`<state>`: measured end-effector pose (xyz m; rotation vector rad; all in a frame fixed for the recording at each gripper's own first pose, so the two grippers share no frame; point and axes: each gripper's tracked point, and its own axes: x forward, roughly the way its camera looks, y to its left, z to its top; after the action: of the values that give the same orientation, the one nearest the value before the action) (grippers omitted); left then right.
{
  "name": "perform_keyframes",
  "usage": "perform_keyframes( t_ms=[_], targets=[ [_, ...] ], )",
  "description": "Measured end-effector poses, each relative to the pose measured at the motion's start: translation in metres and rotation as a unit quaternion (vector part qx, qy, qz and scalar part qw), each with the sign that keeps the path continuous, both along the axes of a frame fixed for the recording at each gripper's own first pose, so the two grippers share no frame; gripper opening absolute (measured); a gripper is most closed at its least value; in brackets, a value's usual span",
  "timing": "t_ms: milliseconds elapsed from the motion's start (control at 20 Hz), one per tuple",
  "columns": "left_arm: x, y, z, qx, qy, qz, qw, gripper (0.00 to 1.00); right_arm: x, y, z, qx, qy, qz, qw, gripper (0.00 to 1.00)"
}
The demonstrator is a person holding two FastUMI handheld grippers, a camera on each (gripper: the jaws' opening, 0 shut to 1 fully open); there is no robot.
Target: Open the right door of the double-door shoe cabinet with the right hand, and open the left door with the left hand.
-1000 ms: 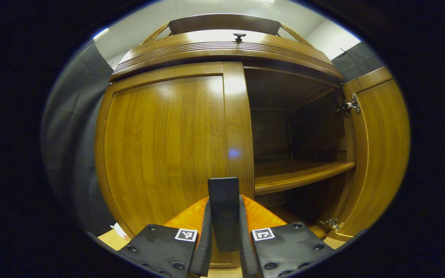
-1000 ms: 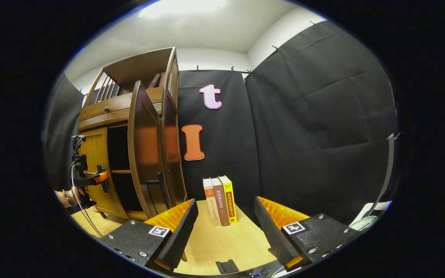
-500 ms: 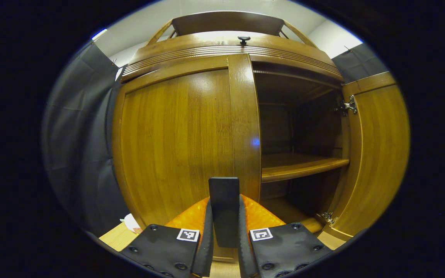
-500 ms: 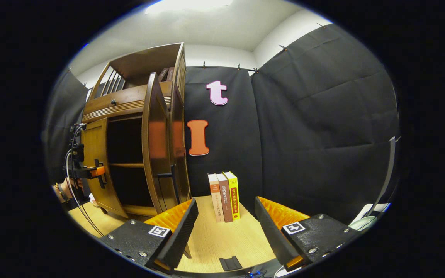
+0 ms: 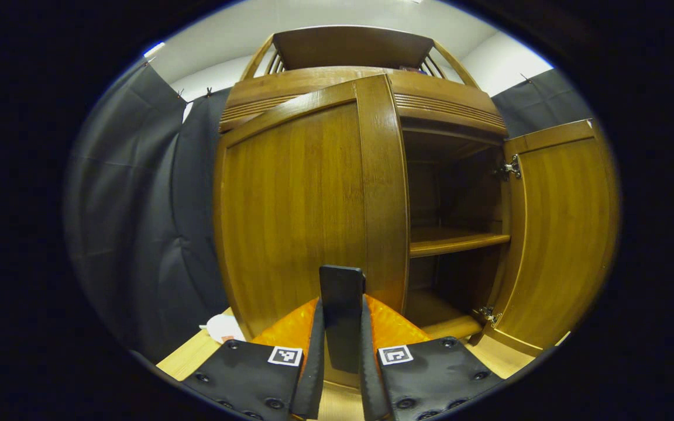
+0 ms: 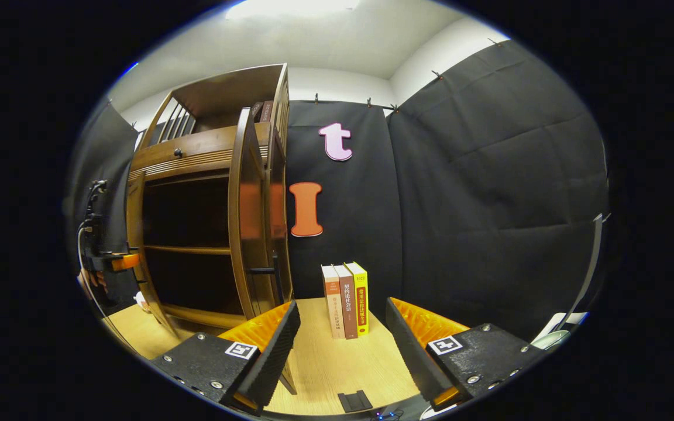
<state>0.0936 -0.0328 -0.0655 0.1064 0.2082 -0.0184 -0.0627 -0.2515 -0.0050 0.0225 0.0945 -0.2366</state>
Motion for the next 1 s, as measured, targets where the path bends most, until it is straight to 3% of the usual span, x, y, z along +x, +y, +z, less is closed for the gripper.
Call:
perform_keyframes(
  t_ms=[100, 500, 650, 750, 800, 1000],
  targets=[
    [-0.017, 0.012, 0.006, 0.004, -0.007, -0.006, 1.0, 0.37, 0.002, 0.0, 0.0, 0.01, -0.004, -0.005, 1.0, 0.9],
    [-0.064, 0.073, 0.014, 0.019, -0.005, 0.045, 0.999, 0.33, 0.01, 0.013, 0.002, 0.014, -0.008, -0.008, 1.0, 0.9],
    [-0.081, 0.096, 0.002, -0.01, 0.019, 0.061, 0.998, 0.29, 0.013, 0.022, 0.002, 0.019, -0.008, -0.004, 1.0, 0.9],
    [-0.087, 0.11, 0.001, -0.031, 0.019, 0.057, 0.998, 0.36, 0.012, 0.025, -0.002, 0.022, -0.003, -0.006, 1.0, 0.9],
    [-0.088, 0.12, 0.004, -0.028, 0.013, 0.06, 0.998, 0.36, 0.012, 0.026, -0.002, 0.02, -0.002, -0.008, 1.0, 0.97],
    [-0.091, 0.169, 0.016, 0.012, -0.01, 0.089, 0.996, 0.13, 0.012, 0.034, 0.002, 0.022, -0.006, -0.008, 1.0, 0.98]
  ],
)
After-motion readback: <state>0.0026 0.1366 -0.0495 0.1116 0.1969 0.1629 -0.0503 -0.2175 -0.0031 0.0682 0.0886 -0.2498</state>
